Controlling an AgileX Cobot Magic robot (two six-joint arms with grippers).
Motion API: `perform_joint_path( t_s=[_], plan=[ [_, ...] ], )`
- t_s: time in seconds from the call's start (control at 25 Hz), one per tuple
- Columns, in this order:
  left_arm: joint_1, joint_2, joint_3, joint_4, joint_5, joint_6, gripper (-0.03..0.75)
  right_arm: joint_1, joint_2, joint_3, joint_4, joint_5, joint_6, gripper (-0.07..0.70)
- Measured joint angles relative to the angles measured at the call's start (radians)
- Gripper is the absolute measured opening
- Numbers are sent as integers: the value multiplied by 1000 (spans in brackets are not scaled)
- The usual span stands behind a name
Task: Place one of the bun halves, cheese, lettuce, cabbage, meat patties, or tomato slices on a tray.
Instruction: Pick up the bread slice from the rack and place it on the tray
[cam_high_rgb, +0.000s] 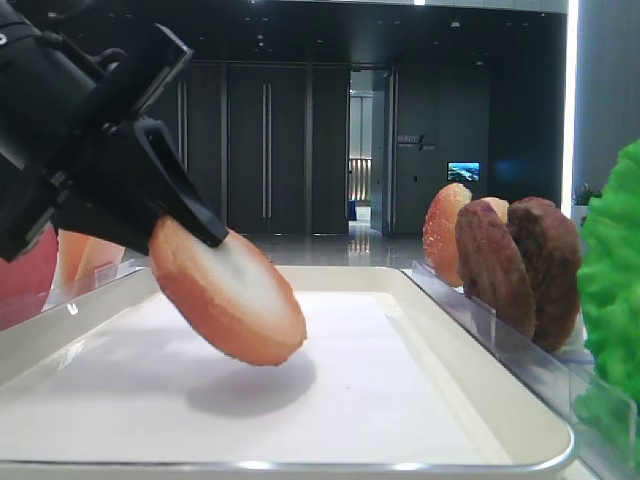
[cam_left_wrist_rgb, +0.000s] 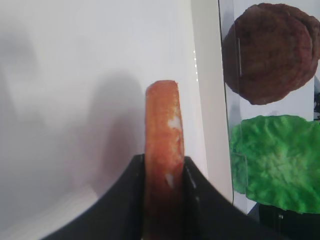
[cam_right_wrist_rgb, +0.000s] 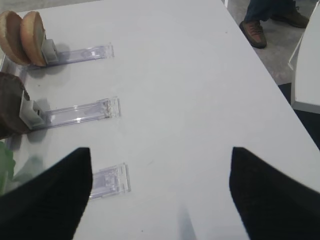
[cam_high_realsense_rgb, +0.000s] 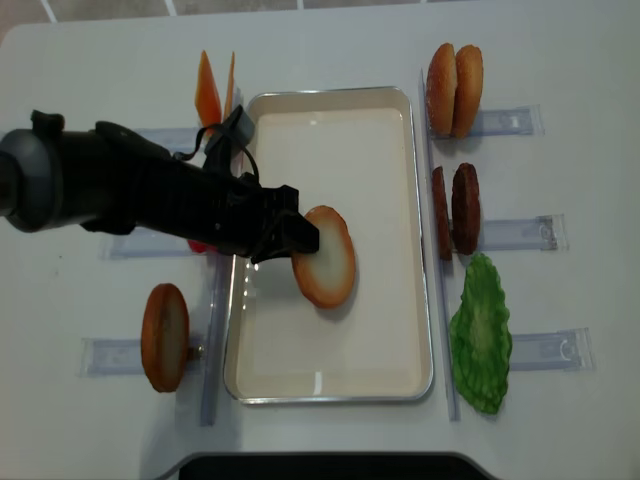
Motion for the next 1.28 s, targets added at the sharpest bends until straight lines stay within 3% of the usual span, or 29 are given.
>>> perform_joint_path(
  t_s=[0.36,0.88,1.0,1.16,1.2,1.28],
  plan=[
    [0,31,0,2,4,2,139,0,0,0,0,0,0,538],
    [0,32,-1,73,-2,-79,155,0,0,0,0,0,0,538],
    [0,32,-1,149,-2,-139,298,0,0,0,0,0,0,538],
    [11,2,-10,279,2,-241,575,0,0,0,0,0,0,538],
    [17,-36,-40,376,11,-327,651,0,0,0,0,0,0,538],
    [31,-85,-83,480,42,-422,677,0,0,0,0,0,0,538]
  ],
)
